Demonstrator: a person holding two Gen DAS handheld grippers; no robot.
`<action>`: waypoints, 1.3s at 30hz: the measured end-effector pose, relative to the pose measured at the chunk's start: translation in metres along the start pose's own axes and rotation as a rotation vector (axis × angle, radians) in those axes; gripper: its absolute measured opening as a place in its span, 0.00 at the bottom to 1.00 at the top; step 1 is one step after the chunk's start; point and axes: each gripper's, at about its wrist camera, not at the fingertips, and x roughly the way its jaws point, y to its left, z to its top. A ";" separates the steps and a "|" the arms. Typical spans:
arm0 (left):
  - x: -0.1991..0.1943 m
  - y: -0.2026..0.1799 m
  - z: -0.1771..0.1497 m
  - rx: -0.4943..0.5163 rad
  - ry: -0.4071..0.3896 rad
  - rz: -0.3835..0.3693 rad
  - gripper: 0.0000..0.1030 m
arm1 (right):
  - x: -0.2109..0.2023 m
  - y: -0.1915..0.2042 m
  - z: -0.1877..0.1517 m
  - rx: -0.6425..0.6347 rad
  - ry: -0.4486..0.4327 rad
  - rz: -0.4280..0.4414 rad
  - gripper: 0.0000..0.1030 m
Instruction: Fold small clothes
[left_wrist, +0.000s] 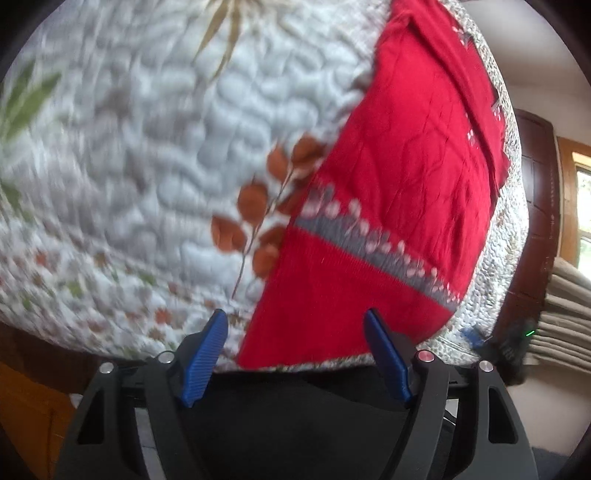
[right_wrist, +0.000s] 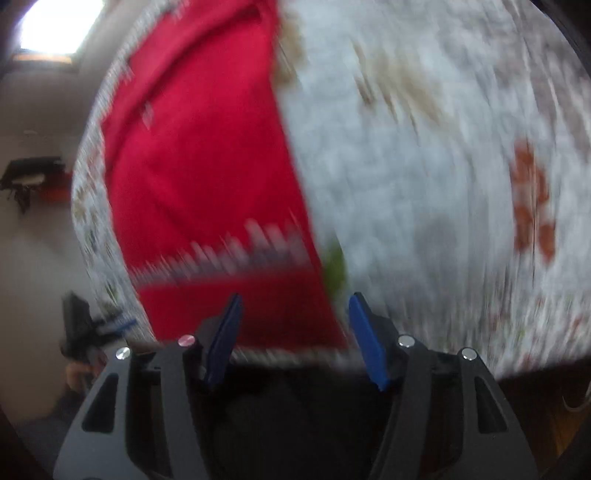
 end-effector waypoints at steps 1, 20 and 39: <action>0.005 0.006 -0.003 -0.011 0.015 -0.018 0.74 | 0.011 -0.005 -0.014 -0.007 0.023 -0.013 0.58; 0.054 -0.012 -0.008 -0.031 0.053 0.015 0.72 | 0.077 -0.009 -0.030 -0.053 0.072 -0.029 0.58; 0.038 -0.077 -0.027 0.065 -0.015 0.043 0.06 | 0.024 -0.003 -0.047 -0.048 0.032 0.103 0.07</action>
